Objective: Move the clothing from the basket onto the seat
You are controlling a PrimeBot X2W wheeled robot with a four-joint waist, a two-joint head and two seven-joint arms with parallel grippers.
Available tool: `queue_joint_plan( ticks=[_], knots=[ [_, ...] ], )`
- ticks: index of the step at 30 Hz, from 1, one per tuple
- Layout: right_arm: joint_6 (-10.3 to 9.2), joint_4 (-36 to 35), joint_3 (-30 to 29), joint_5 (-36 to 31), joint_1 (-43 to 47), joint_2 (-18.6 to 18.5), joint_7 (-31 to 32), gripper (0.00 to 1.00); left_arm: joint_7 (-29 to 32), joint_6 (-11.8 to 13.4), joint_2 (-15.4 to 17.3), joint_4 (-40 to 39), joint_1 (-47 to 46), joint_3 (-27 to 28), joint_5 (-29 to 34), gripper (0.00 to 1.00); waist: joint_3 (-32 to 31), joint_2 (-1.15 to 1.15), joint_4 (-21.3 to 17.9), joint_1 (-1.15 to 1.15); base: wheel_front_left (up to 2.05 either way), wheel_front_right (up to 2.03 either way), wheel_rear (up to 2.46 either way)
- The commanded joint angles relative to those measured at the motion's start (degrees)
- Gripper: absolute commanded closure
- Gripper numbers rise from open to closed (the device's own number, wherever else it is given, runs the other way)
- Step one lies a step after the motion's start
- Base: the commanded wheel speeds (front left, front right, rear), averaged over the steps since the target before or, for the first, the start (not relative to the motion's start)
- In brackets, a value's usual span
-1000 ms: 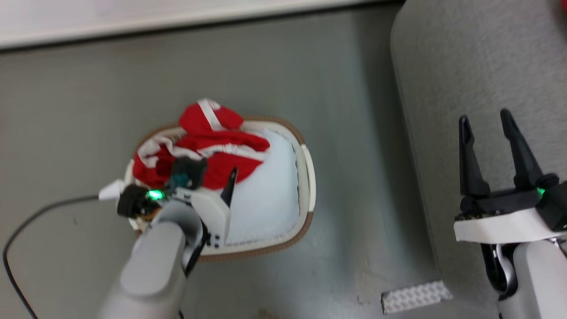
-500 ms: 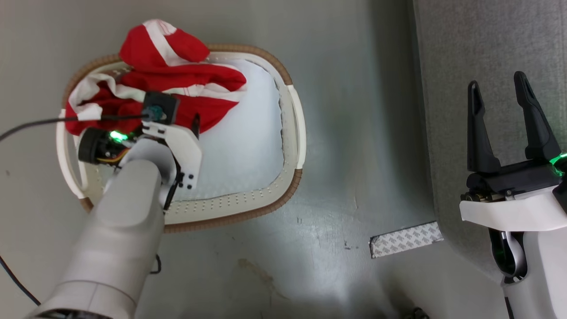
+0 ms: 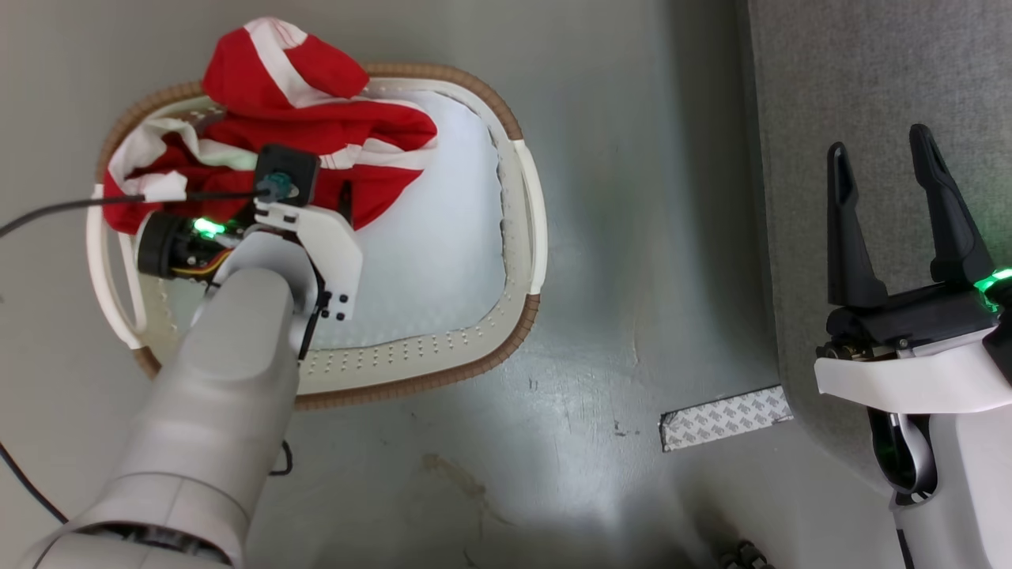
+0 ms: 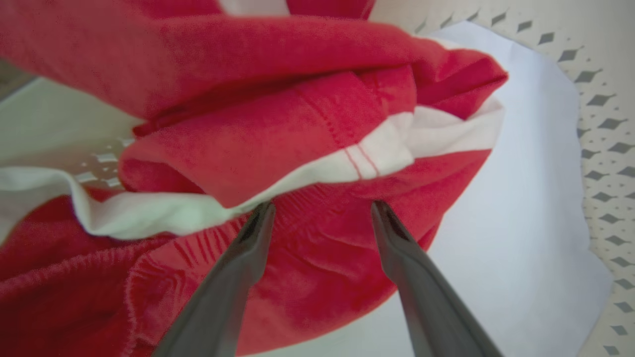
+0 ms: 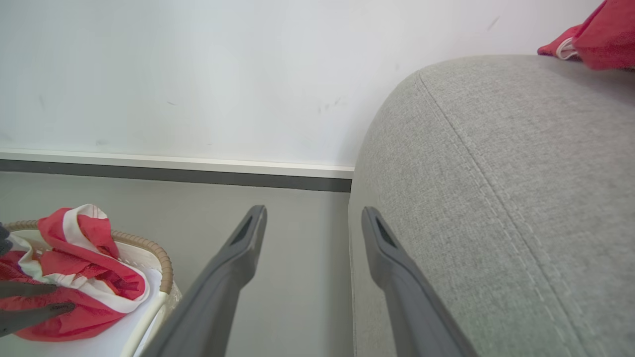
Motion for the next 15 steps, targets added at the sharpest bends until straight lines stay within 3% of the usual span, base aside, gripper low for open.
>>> queue_joint_plan(
  ticks=[1,14,15],
  knots=[
    [-0.16,-0.18,-0.17,0.36,-0.49,-0.11,0.04,0.0,0.14,-0.28,0.15,0.51,-0.82,-0.14,-0.29,0.0,0.49,0.0,-0.18,0.0,0.0,0.0,0.0],
    [-0.14,-0.13,-0.57,0.67,-0.16,-0.54,0.07,0.0,1.17,-1.92,-1.14,4.02,-2.92,-2.3,-0.87,0.0,3.12,0.0,-0.13,0.0,0.0,0.0,0.0],
    [-0.14,-0.14,-0.62,0.66,-0.19,-0.6,0.07,0.0,1.44,-2.38,-1.22,4.19,-2.97,-2.59,-0.84,0.4,3.19,0.0,-0.08,0.0,0.0,0.0,0.0]
  ],
)
